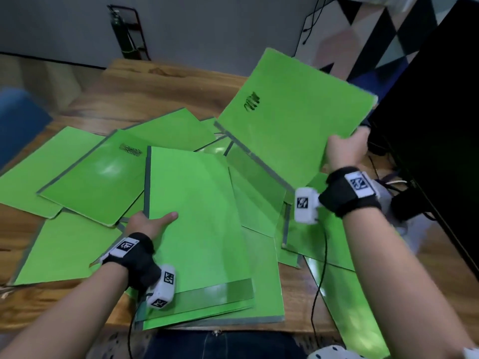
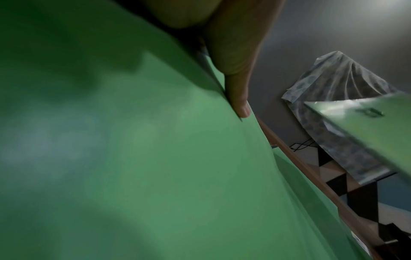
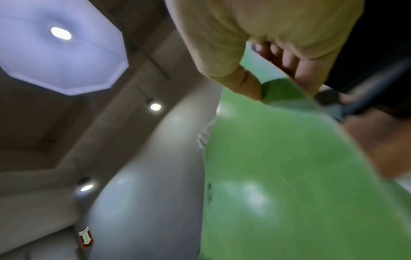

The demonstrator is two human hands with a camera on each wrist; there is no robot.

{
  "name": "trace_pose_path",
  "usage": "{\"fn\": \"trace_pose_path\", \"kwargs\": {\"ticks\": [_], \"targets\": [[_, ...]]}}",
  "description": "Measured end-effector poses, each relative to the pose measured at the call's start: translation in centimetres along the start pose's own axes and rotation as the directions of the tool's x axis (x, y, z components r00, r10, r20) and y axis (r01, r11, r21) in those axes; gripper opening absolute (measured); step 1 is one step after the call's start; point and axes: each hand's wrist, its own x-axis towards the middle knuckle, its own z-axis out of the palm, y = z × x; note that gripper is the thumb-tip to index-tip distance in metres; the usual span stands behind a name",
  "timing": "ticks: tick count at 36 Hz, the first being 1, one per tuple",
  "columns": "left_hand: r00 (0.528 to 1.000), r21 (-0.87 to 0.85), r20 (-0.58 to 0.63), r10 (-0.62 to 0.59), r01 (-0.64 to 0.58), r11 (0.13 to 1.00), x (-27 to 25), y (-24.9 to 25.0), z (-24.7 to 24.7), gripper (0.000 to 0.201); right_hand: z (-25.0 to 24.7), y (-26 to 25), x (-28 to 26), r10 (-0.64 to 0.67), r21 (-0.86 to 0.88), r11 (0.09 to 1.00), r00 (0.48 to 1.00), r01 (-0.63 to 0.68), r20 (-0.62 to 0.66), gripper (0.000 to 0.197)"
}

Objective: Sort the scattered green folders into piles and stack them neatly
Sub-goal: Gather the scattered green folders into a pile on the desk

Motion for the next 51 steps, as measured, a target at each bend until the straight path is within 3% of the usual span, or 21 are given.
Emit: {"fn": "trace_pose_path", "kwargs": {"ticks": [4,9,12,19,23,25,28,31,34,36,38,40,42,46,48,51], "targets": [[1.000,-0.004,-0.001,-0.003,0.003,1.000,0.0,0.0,0.0,0.095,1.5,6.1,-3.1,0.256,0.064,0.962,0.957,-0.267,0.139,0.074],[1.000,-0.019,-0.008,-0.013,0.013,1.000,0.2,-0.1,0.4,0.096,1.7,10.3,-5.2,0.328,-0.046,0.944,0.918,-0.327,0.224,0.088],[1.000,-0.048,0.008,-0.019,0.020,0.999,0.5,-0.3,0.5,0.098,1.4,11.8,-5.3,0.311,-0.052,0.950,0.920,-0.307,0.238,0.092],[0.999,-0.059,0.014,-0.047,0.048,0.997,0.2,-0.3,0.8,0.098,0.8,11.2,-3.3,0.176,0.006,0.983,0.961,-0.181,0.212,0.063],[0.999,-0.100,0.008,-0.040,0.041,0.994,0.2,-0.5,0.9,0.096,1.4,10.6,-0.9,0.266,-0.020,0.961,0.906,-0.275,0.328,0.055],[1.000,-0.139,-0.015,-0.026,0.024,0.990,0.6,-1.1,1.0,0.080,1.4,10.2,0.3,0.303,0.008,0.943,0.871,-0.332,0.387,0.044],[0.998,-0.218,-0.054,-0.042,0.029,0.976,0.7,-1.9,1.1,0.063,1.1,8.9,1.9,0.299,0.153,0.915,0.883,-0.372,0.360,0.037],[0.996,-0.231,-0.049,-0.070,0.057,0.971,0.4,-2.2,1.0,0.074,1.4,7.3,2.4,0.291,0.366,0.828,0.884,-0.424,0.365,0.039],[0.994,-0.209,-0.038,-0.107,0.097,0.973,0.2,-2.1,1.0,0.098,2.5,7.1,1.2,0.360,0.255,0.834,0.833,-0.489,0.419,0.054],[0.992,-0.192,-0.025,-0.124,0.117,0.974,0.2,-1.9,0.9,0.097,3.9,7.8,-0.8,0.398,-0.002,0.897,0.808,-0.441,0.435,0.058],[0.989,-0.155,0.009,-0.148,0.147,0.977,0.3,-1.5,0.7,0.094,5.0,9.1,-2.9,0.377,-0.280,0.922,0.776,-0.266,0.505,0.044],[0.985,-0.116,0.038,-0.166,0.169,0.979,0.4,-1.4,0.5,0.093,6.7,10.0,-4.5,0.483,-0.360,0.868,0.745,-0.341,0.459,0.027],[0.984,-0.076,0.042,-0.171,0.173,0.982,0.3,-1.3,0.5,0.094,8.2,11.7,-5.2,0.527,-0.461,0.831,0.707,-0.311,0.473,0.024],[0.983,-0.065,0.035,-0.182,0.184,0.981,0.4,-1.4,0.6,0.095,10.6,15.7,-4.3,0.581,-0.612,0.756,0.670,-0.233,0.462,0.062],[0.982,-0.072,0.039,-0.186,0.189,0.979,0.5,-1.5,0.6,0.099,10.0,13.9,-4.8,0.600,-0.635,0.735,0.664,-0.238,0.446,0.075],[0.979,-0.068,0.055,-0.196,0.199,0.978,0.5,-1.6,0.6,0.102,9.5,12.3,-4.8,0.616,-0.626,0.718,0.696,-0.304,0.369,0.081]]}}
